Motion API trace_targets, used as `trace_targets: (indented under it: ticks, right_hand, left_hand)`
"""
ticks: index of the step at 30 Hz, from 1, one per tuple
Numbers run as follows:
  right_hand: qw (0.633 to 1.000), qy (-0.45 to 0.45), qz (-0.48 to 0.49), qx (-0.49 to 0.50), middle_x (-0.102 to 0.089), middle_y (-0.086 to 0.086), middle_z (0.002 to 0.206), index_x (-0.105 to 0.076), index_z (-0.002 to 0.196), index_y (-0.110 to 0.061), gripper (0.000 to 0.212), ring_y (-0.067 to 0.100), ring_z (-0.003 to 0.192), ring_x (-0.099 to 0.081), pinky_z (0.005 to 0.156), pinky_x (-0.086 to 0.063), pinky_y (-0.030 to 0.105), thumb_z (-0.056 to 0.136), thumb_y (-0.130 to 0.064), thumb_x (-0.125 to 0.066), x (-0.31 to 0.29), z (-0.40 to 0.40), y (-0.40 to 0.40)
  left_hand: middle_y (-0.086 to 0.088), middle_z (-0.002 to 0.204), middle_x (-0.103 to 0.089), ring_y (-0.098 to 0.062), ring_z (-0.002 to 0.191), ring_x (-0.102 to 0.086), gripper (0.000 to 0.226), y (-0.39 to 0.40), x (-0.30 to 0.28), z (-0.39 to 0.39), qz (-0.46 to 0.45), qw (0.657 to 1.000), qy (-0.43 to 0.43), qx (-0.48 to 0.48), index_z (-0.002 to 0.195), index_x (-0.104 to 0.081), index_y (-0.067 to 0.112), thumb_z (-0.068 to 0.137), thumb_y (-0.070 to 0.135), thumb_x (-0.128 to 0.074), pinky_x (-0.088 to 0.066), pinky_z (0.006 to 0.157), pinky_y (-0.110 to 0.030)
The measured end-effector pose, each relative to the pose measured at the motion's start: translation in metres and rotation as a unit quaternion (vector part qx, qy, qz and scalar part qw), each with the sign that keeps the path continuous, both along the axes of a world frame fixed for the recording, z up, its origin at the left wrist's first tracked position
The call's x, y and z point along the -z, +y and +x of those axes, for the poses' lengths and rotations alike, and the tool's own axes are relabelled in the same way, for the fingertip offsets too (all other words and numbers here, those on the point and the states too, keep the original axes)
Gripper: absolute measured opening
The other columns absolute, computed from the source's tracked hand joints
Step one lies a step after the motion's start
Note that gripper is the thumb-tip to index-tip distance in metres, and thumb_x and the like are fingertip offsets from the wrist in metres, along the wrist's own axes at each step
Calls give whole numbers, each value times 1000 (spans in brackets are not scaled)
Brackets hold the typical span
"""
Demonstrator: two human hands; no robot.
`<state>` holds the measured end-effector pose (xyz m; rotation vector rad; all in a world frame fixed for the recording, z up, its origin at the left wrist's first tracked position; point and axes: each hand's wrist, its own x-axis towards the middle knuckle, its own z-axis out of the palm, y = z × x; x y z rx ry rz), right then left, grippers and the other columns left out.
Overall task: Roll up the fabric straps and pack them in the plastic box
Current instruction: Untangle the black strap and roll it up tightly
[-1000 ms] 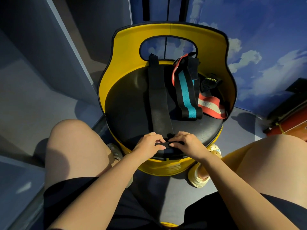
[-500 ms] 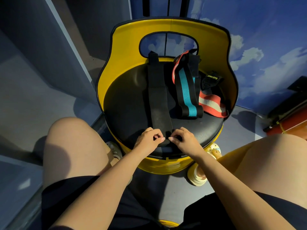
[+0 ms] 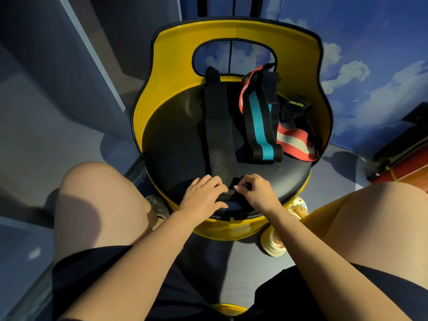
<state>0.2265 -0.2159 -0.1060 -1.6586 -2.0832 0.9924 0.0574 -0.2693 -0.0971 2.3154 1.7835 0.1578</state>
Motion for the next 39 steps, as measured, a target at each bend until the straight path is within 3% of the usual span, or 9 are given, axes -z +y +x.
trace_targets:
  ticks: [3,8,13,16,25,29,34,36,39]
  right_hand:
    - [999,6,49,-14,-53,-3,91,-67,91,-14,12,20,91,-56,83,-45,34,88,-25,-63,1,0,-4]
    - [986,5,146,-78,-53,-2,90,-65,94,-13,13,16,85,-54,69,-41,25,91,-24,-59,3,4,-11]
    - [976,-31,138,-169,-53,2,111,-62,112,-14,35,15,101,-51,80,-48,29,82,-31,-69,4,16,-5]
    - [974,-45,162,-151,-56,4,110,-63,113,-13,33,23,101,-53,80,-51,35,83,-27,-69,6,15,-6]
    - [993,0,61,-103,-56,5,106,-64,116,-9,33,21,102,-56,86,-37,19,86,-22,-65,-2,8,7]
    - [995,-19,37,-93,-56,4,103,-66,115,-8,33,23,101,-57,82,-34,17,86,-24,-66,-3,6,17]
    - [994,-41,-3,-102,-49,-2,95,-65,119,-13,37,19,98,-54,80,-33,19,87,-29,-65,-9,5,28]
    - [994,-38,-17,-98,-50,-1,96,-65,118,-15,35,16,95,-51,80,-33,19,86,-29,-65,-12,5,30]
    - [994,-24,-20,-101,-61,3,103,-69,113,-14,32,19,104,-54,82,-33,19,85,-28,-66,-13,5,31]
  left_hand:
    - [6,125,-43,-14,119,-40,38,0,-1,2,-9,1000,1,-10,129,-49,26,92,35,-55,-35,99,-31]
    - [7,117,-46,-14,114,-44,33,4,-3,3,-60,991,-92,-77,122,-56,24,90,31,-60,-40,89,-30]
    - [4,113,-51,-16,114,-47,29,15,-3,-3,-110,974,-160,-115,115,-62,22,87,29,-65,-42,93,-33]
    - [6,107,-50,-18,109,-52,26,20,-1,-6,-136,955,-222,-143,110,-66,20,85,28,-67,-44,94,-36]
    - [6,114,-49,-18,106,-53,31,21,-6,-6,-122,952,-208,-191,121,-60,34,91,42,-55,-41,83,-27]
    - [2,128,-43,-22,113,-50,37,18,-2,-4,-67,978,-119,-159,129,-48,34,93,43,-49,-45,89,-34]
    - [3,132,-38,-19,121,-39,38,17,1,1,-7,990,-59,-128,131,-43,32,94,39,-50,-41,90,-30]
    - [3,135,-36,-19,125,-35,35,18,1,2,-17,986,-91,-139,126,-49,30,92,35,-54,-40,94,-29]
    - [-1,145,-29,-22,133,-30,27,19,-1,8,-82,946,-220,-222,117,-55,26,90,27,-60,-35,99,-30]
